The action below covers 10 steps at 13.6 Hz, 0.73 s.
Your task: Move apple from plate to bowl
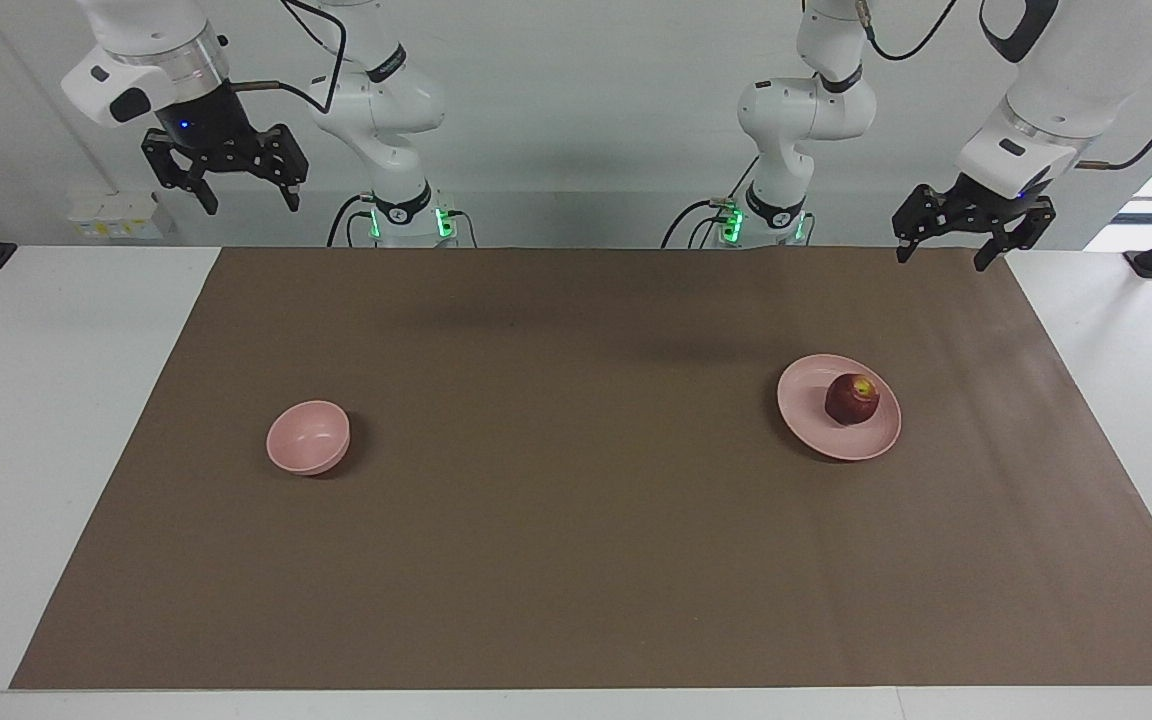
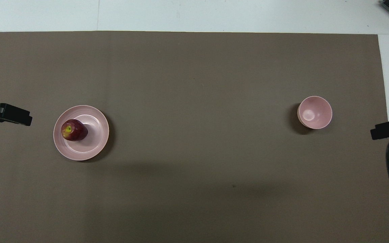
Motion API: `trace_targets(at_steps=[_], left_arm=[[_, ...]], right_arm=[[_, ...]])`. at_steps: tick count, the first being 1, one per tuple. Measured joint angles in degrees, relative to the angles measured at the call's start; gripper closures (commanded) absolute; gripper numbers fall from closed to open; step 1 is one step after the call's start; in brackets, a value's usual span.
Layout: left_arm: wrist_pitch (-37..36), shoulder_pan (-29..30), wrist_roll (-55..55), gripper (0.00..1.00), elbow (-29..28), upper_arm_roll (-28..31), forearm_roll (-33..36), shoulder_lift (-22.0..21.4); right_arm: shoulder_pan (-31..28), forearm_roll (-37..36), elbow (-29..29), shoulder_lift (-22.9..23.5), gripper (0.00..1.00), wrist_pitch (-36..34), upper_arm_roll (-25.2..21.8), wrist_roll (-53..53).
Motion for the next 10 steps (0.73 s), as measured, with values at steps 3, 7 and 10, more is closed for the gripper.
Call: trace_targets(at_steps=[3, 7, 10], left_arm=[[0.01, 0.0, 0.0, 0.0, -0.93, -0.01, 0.0, -0.09], [3.24, -0.01, 0.0, 0.0, -5.33, -0.16, 0.0, -0.06], [8.71, -0.04, 0.01, 0.0, -9.83, -0.35, -0.06, -0.01]], right_arm=[[0.0, 0.0, 0.0, 0.0, 0.0, 0.0, 0.0, 0.0], [0.0, 0.0, 0.0, 0.0, 0.0, 0.0, 0.0, 0.0], [0.0, 0.0, 0.0, 0.0, 0.0, 0.0, 0.0, 0.0]])
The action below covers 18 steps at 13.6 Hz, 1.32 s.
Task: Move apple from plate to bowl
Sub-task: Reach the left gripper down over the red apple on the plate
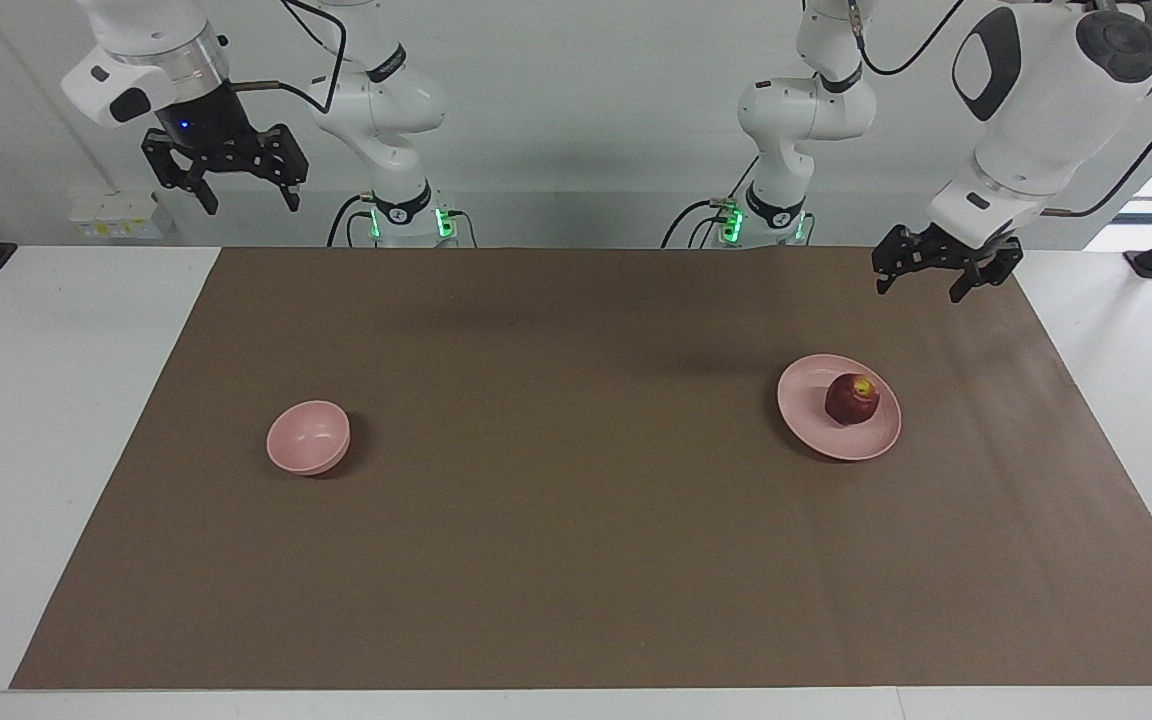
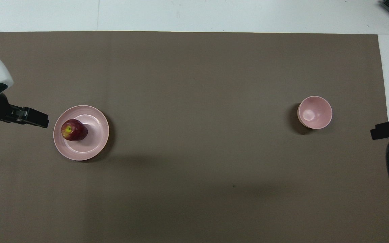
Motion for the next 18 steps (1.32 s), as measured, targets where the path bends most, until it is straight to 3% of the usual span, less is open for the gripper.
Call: trace_targets(at_steps=[9, 14, 18], left_arm=[[16.38, 0.05, 0.09, 0.0, -15.21, 0.22, -0.01, 0.58], [27.6, 0.09, 0.09, 0.0, -22.44, 0.3, -0.01, 4.63], [33.53, 0.17, 0.11, 0.0, -24.92, 0.31, -0.01, 7.87]], right_arm=[[0.0, 0.0, 0.0, 0.0, 0.0, 0.0, 0.0, 0.0], [0.0, 0.0, 0.0, 0.0, 0.0, 0.0, 0.0, 0.0], [0.0, 0.0, 0.0, 0.0, 0.0, 0.0, 0.0, 0.0]])
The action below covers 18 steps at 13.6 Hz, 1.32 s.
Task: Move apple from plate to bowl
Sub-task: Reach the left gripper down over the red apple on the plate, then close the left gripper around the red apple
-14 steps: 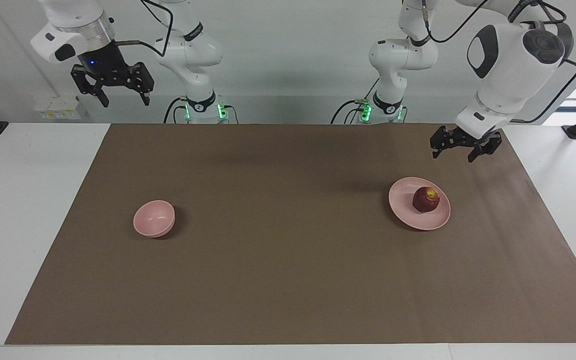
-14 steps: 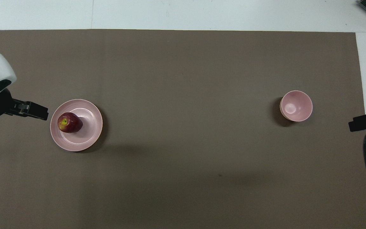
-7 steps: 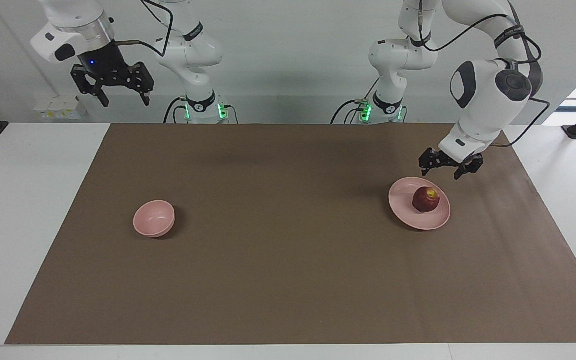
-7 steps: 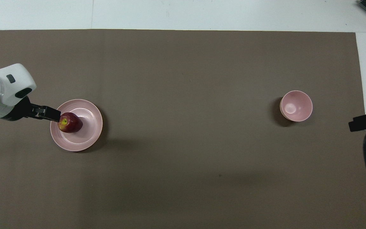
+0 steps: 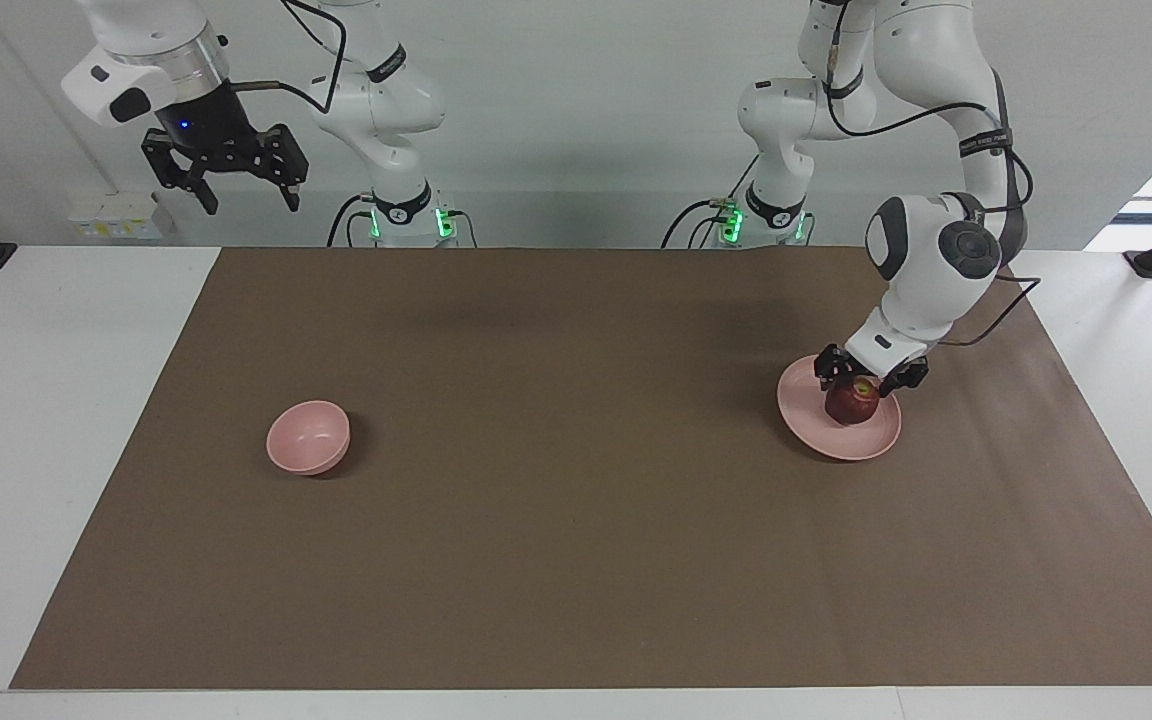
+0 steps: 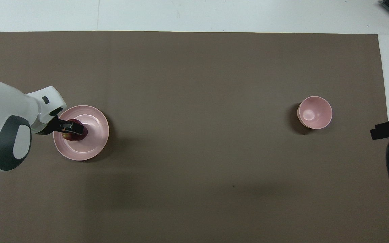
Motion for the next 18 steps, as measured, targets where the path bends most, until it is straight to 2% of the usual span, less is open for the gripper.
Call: trace_targets(at_steps=[7, 8, 9, 10, 11, 18], left_arm=[[4.78, 0.74, 1.14, 0.0, -1.54, 0.05, 0.0, 1.41], [5.46, 0.74, 1.66, 0.15, -1.53, 0.02, 0.0, 1.41], [5.79, 0.74, 2.13, 0.51, -1.53, -0.01, 0.0, 1.41], [5.82, 0.74, 2.41, 0.78, -1.53, -0.03, 0.0, 1.41], [5.72, 0.74, 2.59, 1.0, -1.48, -0.03, 0.0, 1.37], [1.65, 0.74, 2.79, 1.0, 0.2, -0.18, 0.0, 1.63]], right_arm=[[0.0, 0.0, 0.0, 0.0, 0.0, 0.0, 0.0, 0.0], [0.0, 0.0, 0.0, 0.0, 0.0, 0.0, 0.0, 0.0], [0.0, 0.0, 0.0, 0.0, 0.0, 0.0, 0.0, 0.0], [0.0, 0.0, 0.0, 0.0, 0.0, 0.0, 0.0, 0.0], [0.0, 0.0, 0.0, 0.0, 0.0, 0.0, 0.0, 0.0], [0.0, 0.0, 0.0, 0.0, 0.0, 0.0, 0.0, 0.0]])
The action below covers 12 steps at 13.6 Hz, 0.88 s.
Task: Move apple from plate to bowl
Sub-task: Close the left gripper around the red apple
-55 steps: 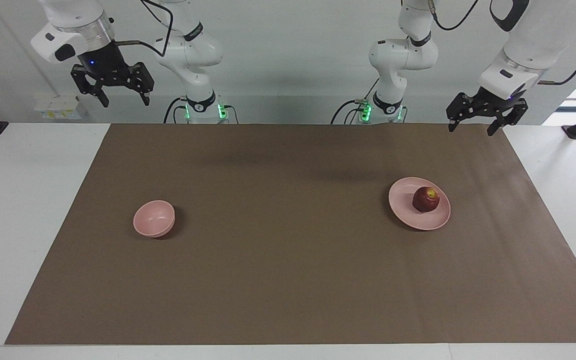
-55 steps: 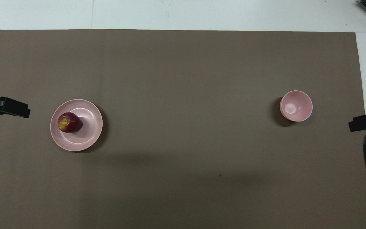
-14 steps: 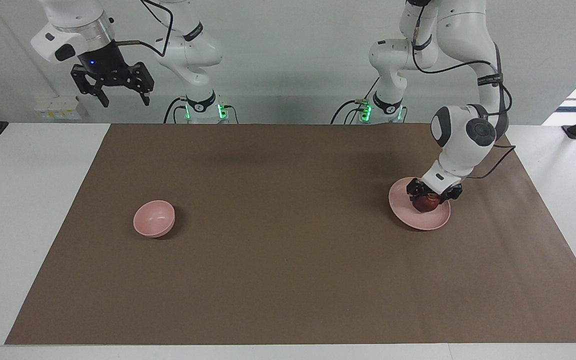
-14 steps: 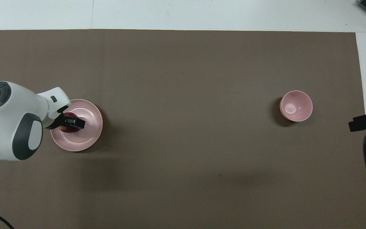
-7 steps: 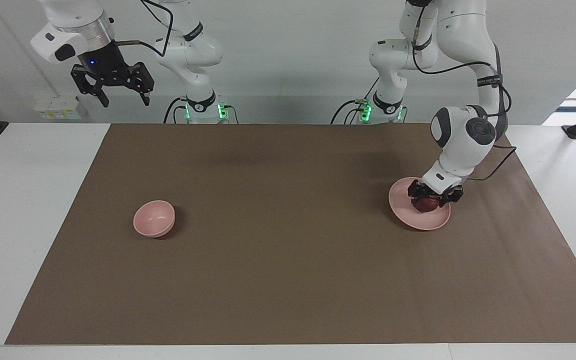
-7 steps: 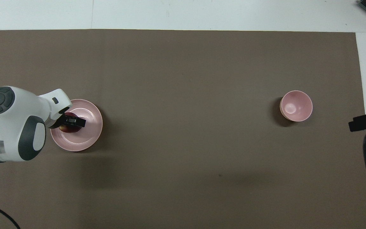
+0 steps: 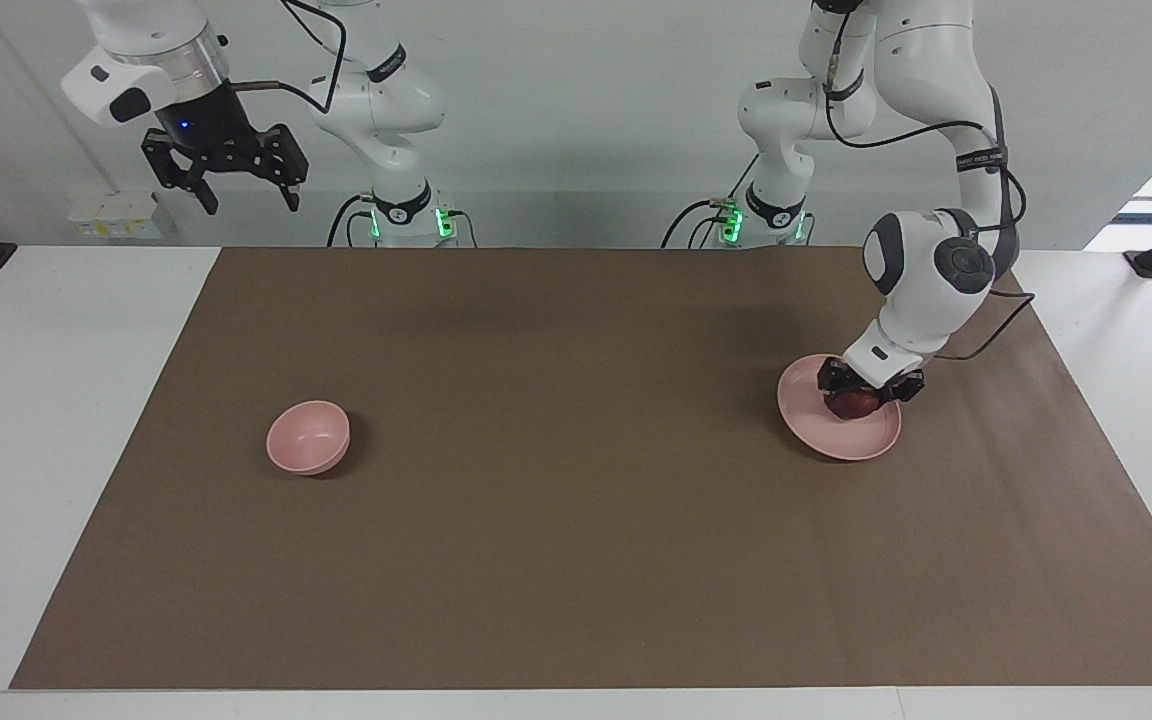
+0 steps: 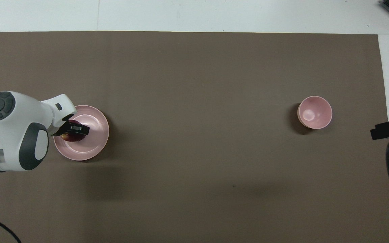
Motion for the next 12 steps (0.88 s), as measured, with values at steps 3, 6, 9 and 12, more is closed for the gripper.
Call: trace_targets(at_steps=[3, 6, 9, 12], left_arm=[[-2.93, -0.02, 0.0, 1.0, 2.52, -0.13, 0.0, 0.22], [-8.33, -0.19, -0.51, 1.0, 6.38, -0.23, -0.05, 0.24], [-13.15, -1.03, -5.8, 1.0, 9.22, -1.04, -0.52, 0.26], [-17.45, -4.54, -15.61, 1.0, 11.04, -1.43, -4.36, 0.3]], right_arm=[[0.0, 0.0, 0.0, 0.0, 0.0, 0.0, 0.0, 0.0], [0.0, 0.0, 0.0, 0.0, 0.0, 0.0, 0.0, 0.0], [0.0, 0.0, 0.0, 0.0, 0.0, 0.0, 0.0, 0.0], [0.0, 0.0, 0.0, 0.0, 0.0, 0.0, 0.0, 0.0]])
